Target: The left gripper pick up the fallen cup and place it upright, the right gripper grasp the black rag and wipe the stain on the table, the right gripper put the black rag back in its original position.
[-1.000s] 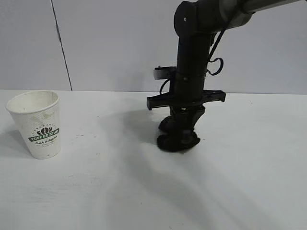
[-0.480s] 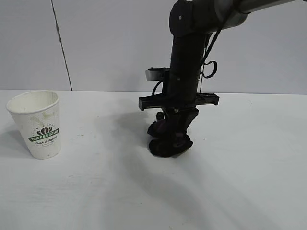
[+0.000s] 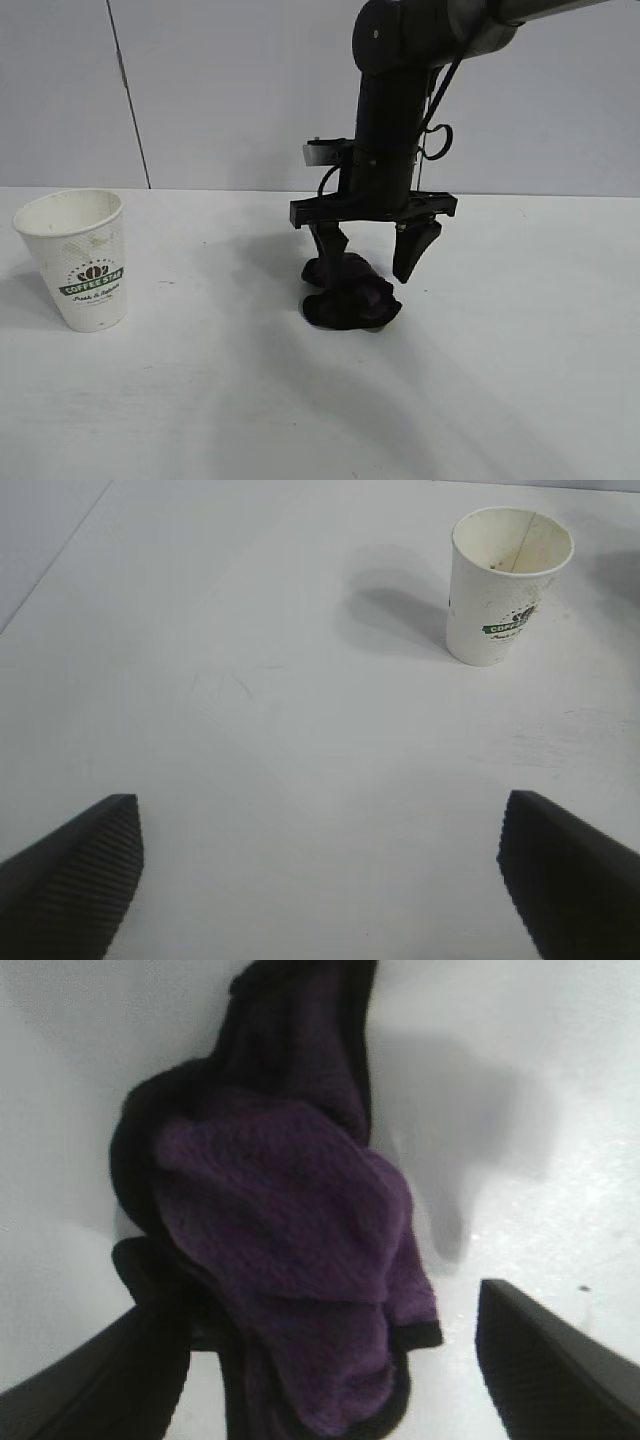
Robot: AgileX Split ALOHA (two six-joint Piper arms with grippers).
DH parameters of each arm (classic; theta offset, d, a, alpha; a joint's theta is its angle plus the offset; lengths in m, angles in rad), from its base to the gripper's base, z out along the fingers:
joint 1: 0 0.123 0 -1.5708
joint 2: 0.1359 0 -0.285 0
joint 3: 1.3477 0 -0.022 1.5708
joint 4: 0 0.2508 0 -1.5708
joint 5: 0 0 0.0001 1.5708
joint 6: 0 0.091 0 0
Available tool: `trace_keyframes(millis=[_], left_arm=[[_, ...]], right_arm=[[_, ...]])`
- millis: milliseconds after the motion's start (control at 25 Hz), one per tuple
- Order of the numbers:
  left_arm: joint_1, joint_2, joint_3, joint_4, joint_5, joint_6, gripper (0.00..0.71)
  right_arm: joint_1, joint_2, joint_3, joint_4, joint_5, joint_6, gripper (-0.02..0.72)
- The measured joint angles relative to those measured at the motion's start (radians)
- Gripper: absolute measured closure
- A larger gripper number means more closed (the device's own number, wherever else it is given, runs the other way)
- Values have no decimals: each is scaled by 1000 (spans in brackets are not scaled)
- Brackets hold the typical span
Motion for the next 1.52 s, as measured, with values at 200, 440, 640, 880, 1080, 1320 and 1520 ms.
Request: trace_keyframes(millis=[200,440,640,880,1080,1320,1520], left_arm=[[0,0,0,0,0,0,16],[0,0,0,0,0,0,16],[0,0,0,0,0,0,16],[0,0,0,0,0,0,16],[0,0,0,0,0,0,16],[0,0,0,0,0,0,16],[0,0,0,0,0,0,16]], right_arm=[[-57,-144,-1,-128,1,28,146],[-242,-331,-2,-200,14,45,146],[-461,-493,0,-215,25,34,146],[-725,-688,0,-206,39,6,146],[-820,-839,0,-78,49,-39,146],[-818,-1088,0,35,54,-118,146],[-818,-1377,24,60,56,-136,146]])
